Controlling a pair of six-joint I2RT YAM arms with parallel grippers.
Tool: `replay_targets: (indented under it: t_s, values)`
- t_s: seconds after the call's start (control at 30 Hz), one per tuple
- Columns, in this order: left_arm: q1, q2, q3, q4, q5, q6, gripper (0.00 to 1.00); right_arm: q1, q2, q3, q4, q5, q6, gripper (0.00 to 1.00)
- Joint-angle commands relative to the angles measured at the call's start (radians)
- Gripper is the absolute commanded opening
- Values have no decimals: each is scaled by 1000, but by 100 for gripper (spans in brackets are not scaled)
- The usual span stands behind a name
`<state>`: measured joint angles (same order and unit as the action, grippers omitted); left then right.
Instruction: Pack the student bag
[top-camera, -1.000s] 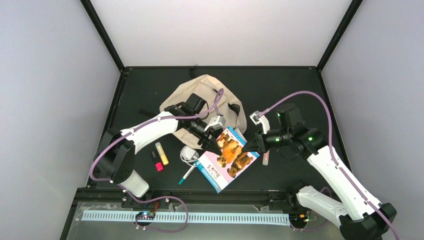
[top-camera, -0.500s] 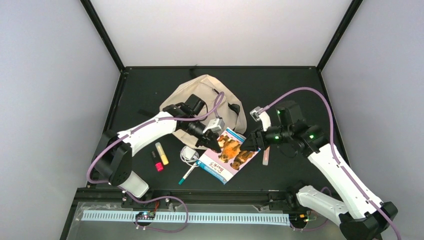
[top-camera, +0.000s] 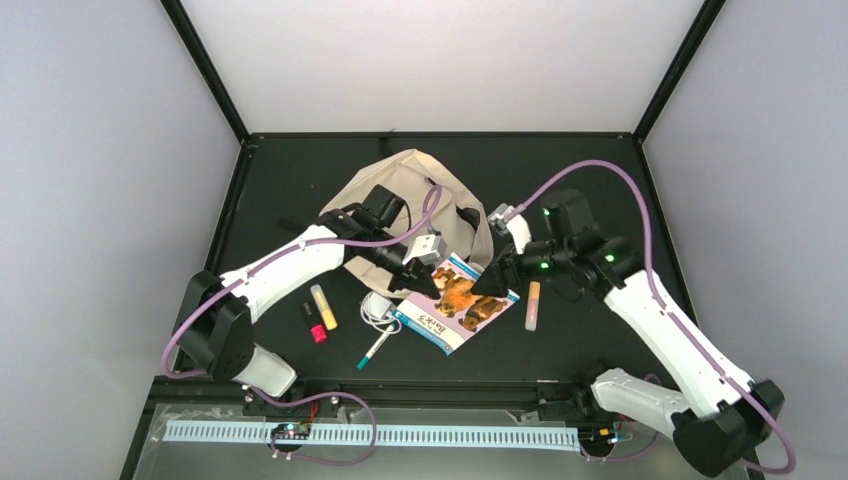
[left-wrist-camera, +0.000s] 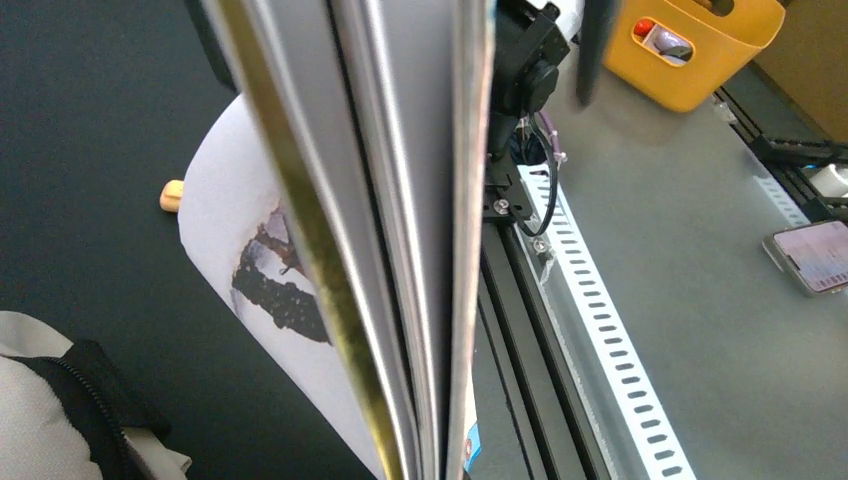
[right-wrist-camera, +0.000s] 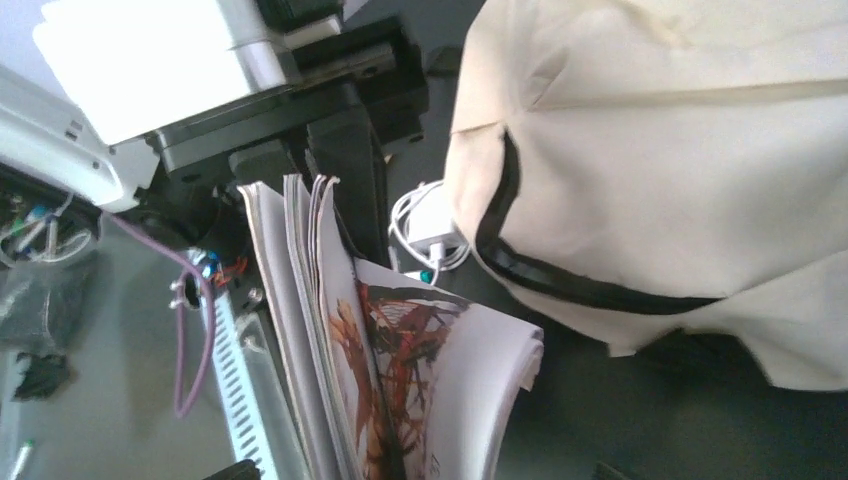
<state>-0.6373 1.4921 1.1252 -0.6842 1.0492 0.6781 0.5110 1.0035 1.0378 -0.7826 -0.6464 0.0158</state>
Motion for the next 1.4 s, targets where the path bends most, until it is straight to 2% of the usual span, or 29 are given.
replay_targets:
  t_s: [0.0,0.1,0.23,0.3,0.33,0.4,0.43,0.5,0.53,0.67,0.83,1.03,1.17,1.37]
  values:
    - [-4,-19,40,4,9,24,2,52,108,36,-5,-84,-63,80]
    - [-4,-11,59,-20,5,27,2,78,124,29,-10,-88,-67,55]
    - [-4,-9,62,-24,-2,31,2,78,91,11,34,-42,-13,3]
    - [-4,-6,66,-17,-12,19,2,78,79,-2,52,-29,24,1]
    - [-4,-6,72,-12,-24,7,15,78,76,-3,49,-16,38,1]
    - [-3,-7,88,1,-88,-32,63,76,76,3,26,40,64,1]
    - [-1,-9,97,14,-132,-59,78,73,74,8,11,82,79,1]
    - [5,-18,114,50,-256,-119,95,51,66,23,-23,135,112,1]
    - [9,-22,120,70,-323,-150,98,34,58,41,-42,153,125,1]
    - [13,-14,121,149,-588,-180,99,-85,-6,113,-115,267,207,1]
    - [-9,32,108,179,-739,-151,99,-226,-87,160,-163,430,308,1]
    - [-67,97,78,221,-896,-85,99,-252,-153,161,-125,468,396,1]
    - [-91,145,89,224,-905,-77,99,-252,-139,156,-125,459,415,1]
    - [-146,215,96,287,-1060,-45,99,-252,-143,144,-106,427,424,1]
